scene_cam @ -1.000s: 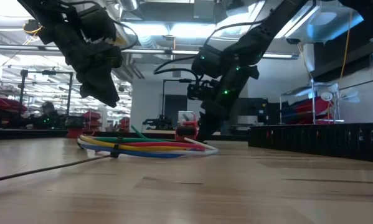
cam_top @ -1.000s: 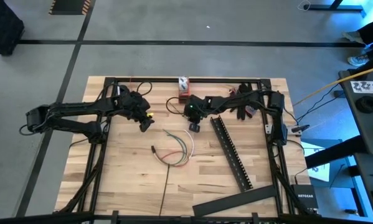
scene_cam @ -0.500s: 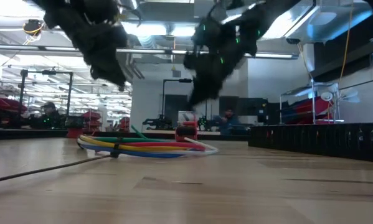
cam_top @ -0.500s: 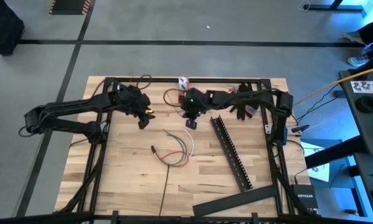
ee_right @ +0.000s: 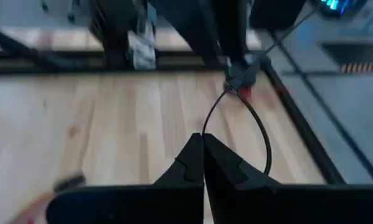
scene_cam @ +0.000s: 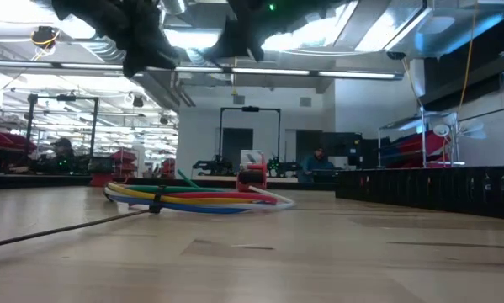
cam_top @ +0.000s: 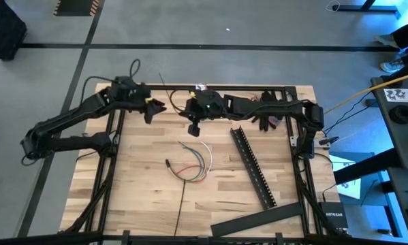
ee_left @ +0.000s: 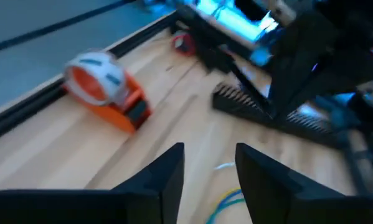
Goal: Ziptie cables
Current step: Wrap the black zip tie on the cable
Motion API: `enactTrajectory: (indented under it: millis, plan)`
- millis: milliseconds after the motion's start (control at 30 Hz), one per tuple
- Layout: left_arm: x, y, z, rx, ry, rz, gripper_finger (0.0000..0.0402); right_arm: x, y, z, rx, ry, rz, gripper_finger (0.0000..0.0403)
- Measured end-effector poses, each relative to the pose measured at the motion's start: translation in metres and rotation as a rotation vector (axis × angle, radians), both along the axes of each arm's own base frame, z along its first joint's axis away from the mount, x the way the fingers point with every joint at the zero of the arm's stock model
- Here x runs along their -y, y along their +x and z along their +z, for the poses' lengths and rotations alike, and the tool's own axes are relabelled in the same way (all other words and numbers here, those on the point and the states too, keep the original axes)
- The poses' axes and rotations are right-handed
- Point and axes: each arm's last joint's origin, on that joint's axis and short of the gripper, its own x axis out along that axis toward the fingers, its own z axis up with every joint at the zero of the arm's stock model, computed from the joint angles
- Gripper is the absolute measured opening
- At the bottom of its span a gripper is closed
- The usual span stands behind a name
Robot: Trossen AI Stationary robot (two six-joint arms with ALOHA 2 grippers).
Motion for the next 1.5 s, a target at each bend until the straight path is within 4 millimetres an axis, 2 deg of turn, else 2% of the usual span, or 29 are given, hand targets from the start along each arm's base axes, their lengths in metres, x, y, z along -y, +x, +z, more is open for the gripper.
enactTrajectory:
  millis: [167,367,633,800,933,1200,1367,1500]
  plan:
    - [-0.013,-0.006,0.011,0.173,-0.088,-0.091,0.0169,-0.010,0.005,0.006,0.061,-0.051,0.000,0.0000]
    - [-0.021,-0.012,0.019,0.261,-0.083,-0.142,0.0205,-0.018,0.007,0.006,0.062,-0.065,-0.013,0.0000]
    - [-0.031,-0.003,0.018,0.284,-0.002,-0.176,0.0205,-0.021,0.008,0.009,0.093,-0.081,-0.014,0.0000]
    - [-0.035,0.002,0.023,0.338,0.043,-0.208,0.0185,-0.021,0.009,0.010,0.107,-0.090,-0.007,0.0000]
    - [-0.034,0.002,0.024,0.349,0.065,-0.239,0.0151,-0.021,0.009,0.010,0.107,-0.095,-0.004,0.0000]
    - [-0.034,0.002,0.024,0.341,0.145,-0.268,0.0012,-0.020,0.009,0.011,0.116,-0.095,-0.004,0.0001]
    - [-0.034,0.002,0.024,0.338,0.159,-0.272,0.0002,-0.019,0.008,0.010,0.101,-0.101,-0.022,0.0012]
    - [-0.030,-0.003,0.029,0.351,0.165,-0.270,0.0001,-0.018,-0.004,0.019,0.056,-0.057,-0.045,0.0061]
